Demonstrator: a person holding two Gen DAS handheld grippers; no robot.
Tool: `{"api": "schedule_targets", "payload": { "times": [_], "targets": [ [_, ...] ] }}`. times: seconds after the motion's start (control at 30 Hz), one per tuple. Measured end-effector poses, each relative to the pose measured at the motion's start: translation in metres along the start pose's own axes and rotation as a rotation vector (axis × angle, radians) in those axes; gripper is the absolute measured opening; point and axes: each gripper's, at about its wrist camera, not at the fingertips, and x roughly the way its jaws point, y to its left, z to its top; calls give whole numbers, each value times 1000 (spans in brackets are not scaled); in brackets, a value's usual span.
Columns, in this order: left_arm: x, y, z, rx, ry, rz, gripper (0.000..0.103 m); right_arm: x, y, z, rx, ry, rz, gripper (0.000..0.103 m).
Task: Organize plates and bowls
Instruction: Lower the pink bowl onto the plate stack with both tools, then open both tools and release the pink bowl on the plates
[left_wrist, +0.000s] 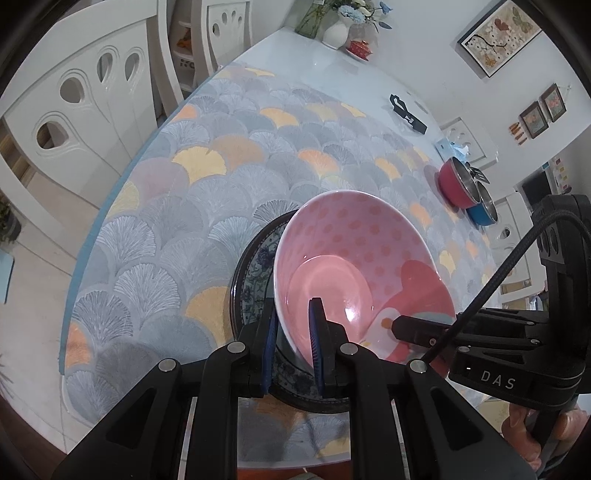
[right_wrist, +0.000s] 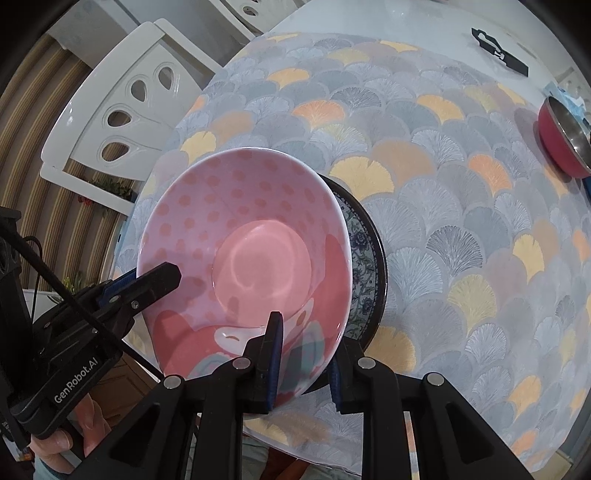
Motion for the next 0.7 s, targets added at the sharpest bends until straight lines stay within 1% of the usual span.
{"api": "schedule_targets", "payload": {
  "times": [0.13,0.33,0.4,0.5,0.7],
  "targets": [
    [-2,3,2,-8,3,-16,13,-2,-3,-2,6,11,17,22],
    [-5,4,4,1,6,-17,16,-17,-10,-5,13,-13,37,22],
    [-7,4,5,-4,6,-22,16,-22,-12,-5,18,-22,45,25],
    [-9,4,7,2,0,-16,16,-27,-14,-6,15,-34,45,27],
    [-17,8,9,-13,-21,5,16,-30,-14,-5,4,-41,53,28]
  ]
}}
